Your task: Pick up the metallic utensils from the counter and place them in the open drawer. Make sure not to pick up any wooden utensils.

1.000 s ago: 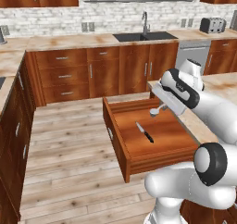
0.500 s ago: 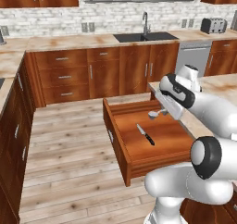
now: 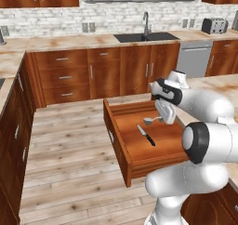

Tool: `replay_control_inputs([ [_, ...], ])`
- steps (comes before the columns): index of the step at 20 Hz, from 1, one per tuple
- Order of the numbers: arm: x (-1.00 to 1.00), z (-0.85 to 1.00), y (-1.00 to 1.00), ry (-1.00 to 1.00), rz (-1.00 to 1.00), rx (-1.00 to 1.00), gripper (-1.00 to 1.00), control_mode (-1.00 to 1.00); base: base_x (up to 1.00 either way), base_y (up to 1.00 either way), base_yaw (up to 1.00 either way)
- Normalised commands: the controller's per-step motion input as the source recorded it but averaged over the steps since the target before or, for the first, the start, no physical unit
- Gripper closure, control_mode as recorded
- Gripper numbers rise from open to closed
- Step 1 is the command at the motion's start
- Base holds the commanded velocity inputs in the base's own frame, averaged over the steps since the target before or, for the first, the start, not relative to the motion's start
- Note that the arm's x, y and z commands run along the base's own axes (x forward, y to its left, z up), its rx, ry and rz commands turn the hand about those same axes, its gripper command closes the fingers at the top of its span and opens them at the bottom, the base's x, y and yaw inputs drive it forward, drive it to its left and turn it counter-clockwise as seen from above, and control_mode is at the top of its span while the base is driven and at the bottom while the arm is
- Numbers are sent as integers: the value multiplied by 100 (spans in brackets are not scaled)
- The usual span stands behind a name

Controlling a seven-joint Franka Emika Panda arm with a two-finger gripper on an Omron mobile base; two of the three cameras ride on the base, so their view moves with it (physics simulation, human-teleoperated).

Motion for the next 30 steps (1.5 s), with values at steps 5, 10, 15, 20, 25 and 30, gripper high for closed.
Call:
replay_control_inputs([
  [5, 33, -31, 0, 9, -6, 0, 100, -100, 0, 0, 0],
  [10, 20, -34, 0, 7, -2, 0, 100, -100, 0, 0, 0],
  [15, 16, -37, 0, 7, 0, 0, 100, -100, 0, 0, 0],
  [20, 11, -41, 0, 2, 0, 0, 100, -100, 0, 0, 0],
  [25, 10, -44, 0, 10, 0, 0, 100, -100, 0, 0, 0],
  [30, 9, -42, 0, 8, 0, 0, 100, -100, 0, 0, 0],
])
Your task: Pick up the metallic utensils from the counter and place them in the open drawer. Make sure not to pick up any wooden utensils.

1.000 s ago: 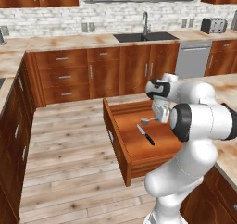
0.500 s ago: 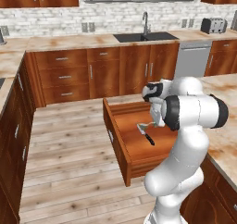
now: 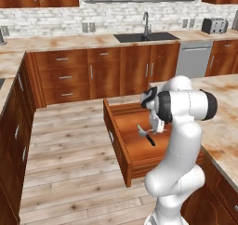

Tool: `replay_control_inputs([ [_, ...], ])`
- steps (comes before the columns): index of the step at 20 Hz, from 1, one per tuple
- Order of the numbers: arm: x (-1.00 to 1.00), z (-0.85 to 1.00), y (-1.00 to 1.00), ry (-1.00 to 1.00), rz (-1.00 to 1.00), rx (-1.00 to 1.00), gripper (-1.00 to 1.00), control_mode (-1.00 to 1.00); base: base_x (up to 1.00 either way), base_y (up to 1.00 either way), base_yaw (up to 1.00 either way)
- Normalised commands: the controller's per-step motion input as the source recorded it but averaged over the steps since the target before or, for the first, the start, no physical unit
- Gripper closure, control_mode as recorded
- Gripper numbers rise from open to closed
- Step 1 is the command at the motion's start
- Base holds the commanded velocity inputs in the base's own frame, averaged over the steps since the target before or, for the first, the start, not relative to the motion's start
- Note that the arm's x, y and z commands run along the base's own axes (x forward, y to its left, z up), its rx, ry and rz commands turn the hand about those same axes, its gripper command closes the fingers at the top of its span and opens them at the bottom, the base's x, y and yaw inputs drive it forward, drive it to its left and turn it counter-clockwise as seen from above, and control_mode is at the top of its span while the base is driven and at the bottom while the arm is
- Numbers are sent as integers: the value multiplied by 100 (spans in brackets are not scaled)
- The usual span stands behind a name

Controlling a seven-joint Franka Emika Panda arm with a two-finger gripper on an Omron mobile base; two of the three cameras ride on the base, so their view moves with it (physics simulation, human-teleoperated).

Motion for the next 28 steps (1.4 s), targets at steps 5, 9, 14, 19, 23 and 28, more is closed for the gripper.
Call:
replay_control_inputs([
  [5, 14, -42, 0, 0, 0, 0, 100, -100, 0, 0, 0],
  [9, 17, -39, 0, 0, 0, 0, 100, -100, 0, 0, 0],
  [14, 13, -36, 0, 0, 0, 0, 100, -100, 0, 0, 0],
  [19, 9, -35, 0, 0, 0, 0, 100, -100, 0, 0, 0],
  [23, 10, -32, 0, 0, 0, 0, 100, -100, 0, 0, 0],
  [28, 5, -33, 0, 0, 0, 0, 100, -100, 0, 0, 0],
])
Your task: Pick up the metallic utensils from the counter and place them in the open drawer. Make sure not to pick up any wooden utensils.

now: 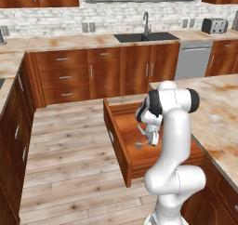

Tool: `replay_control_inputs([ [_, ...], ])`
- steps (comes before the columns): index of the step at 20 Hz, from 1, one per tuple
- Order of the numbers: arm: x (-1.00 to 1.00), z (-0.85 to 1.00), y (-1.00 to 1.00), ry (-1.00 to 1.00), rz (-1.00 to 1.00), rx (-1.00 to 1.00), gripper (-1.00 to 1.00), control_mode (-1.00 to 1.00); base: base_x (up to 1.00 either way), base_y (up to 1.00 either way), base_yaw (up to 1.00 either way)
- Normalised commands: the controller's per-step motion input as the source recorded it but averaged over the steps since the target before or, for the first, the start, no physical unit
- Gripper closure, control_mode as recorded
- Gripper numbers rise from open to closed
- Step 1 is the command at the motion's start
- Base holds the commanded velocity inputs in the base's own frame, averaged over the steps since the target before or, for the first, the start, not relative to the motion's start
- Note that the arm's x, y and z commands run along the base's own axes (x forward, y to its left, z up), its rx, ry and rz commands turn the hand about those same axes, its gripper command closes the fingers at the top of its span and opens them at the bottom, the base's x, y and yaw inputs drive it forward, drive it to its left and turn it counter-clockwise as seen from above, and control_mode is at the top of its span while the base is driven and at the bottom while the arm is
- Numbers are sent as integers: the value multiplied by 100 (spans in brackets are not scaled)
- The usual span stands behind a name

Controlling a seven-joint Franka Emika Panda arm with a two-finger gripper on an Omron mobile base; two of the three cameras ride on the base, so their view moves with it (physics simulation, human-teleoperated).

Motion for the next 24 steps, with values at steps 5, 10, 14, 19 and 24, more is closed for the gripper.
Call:
replay_control_inputs([
  [5, 1, -32, 0, 0, 0, 0, 100, -100, 0, 0, 0],
  [10, 0, -33, 3, 0, 0, 0, 100, -100, 0, 0, 0],
  [14, 0, -34, 5, 0, 0, 0, 100, -100, 0, 0, 0],
  [19, -4, -10, 3, -2, 0, 0, -100, -100, 0, 0, 0],
  [24, -26, 29, 0, -14, -4, 0, -100, -100, 0, 0, 0],
])
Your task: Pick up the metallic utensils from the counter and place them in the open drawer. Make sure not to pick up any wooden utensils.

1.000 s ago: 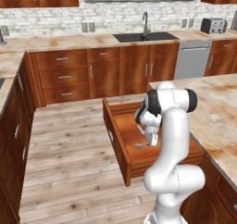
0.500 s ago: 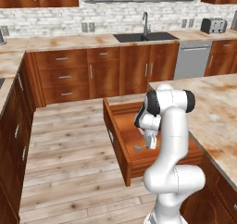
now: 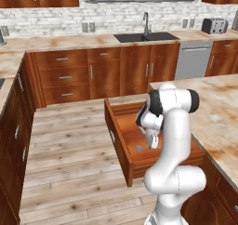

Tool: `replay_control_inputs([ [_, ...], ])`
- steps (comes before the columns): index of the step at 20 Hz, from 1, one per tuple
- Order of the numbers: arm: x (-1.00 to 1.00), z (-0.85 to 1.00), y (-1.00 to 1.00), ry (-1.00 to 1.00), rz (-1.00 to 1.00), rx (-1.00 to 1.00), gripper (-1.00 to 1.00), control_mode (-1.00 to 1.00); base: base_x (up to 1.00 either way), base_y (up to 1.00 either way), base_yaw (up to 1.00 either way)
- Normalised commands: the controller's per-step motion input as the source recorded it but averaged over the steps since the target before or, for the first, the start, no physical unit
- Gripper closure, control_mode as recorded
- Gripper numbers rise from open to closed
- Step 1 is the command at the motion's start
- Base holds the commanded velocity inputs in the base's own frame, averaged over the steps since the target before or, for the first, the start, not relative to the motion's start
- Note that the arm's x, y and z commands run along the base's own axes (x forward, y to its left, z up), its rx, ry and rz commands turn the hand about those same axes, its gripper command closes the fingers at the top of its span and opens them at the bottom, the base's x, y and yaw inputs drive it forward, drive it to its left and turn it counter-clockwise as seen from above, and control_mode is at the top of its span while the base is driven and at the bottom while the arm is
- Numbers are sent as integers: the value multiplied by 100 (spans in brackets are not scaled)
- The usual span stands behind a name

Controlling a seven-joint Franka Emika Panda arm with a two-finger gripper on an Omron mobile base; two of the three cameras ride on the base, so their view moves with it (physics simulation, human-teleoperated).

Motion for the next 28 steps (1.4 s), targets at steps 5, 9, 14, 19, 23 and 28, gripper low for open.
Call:
replay_control_inputs([
  [5, -39, 70, 0, -17, -5, 0, -100, -100, 0, 0, 0],
  [9, -35, 84, 0, 0, -11, 0, -100, -100, 0, 0, 0],
  [14, -28, 90, 1, 0, -17, 0, -100, -100, 0, 0, 0],
  [19, -16, 88, 3, 0, -20, 0, -100, -100, 0, 0, 0],
  [23, -19, 81, 4, 0, -18, 0, -100, -100, 0, 0, 0],
  [28, -37, 61, 4, 0, -14, 0, -100, -100, 0, 0, 0],
])
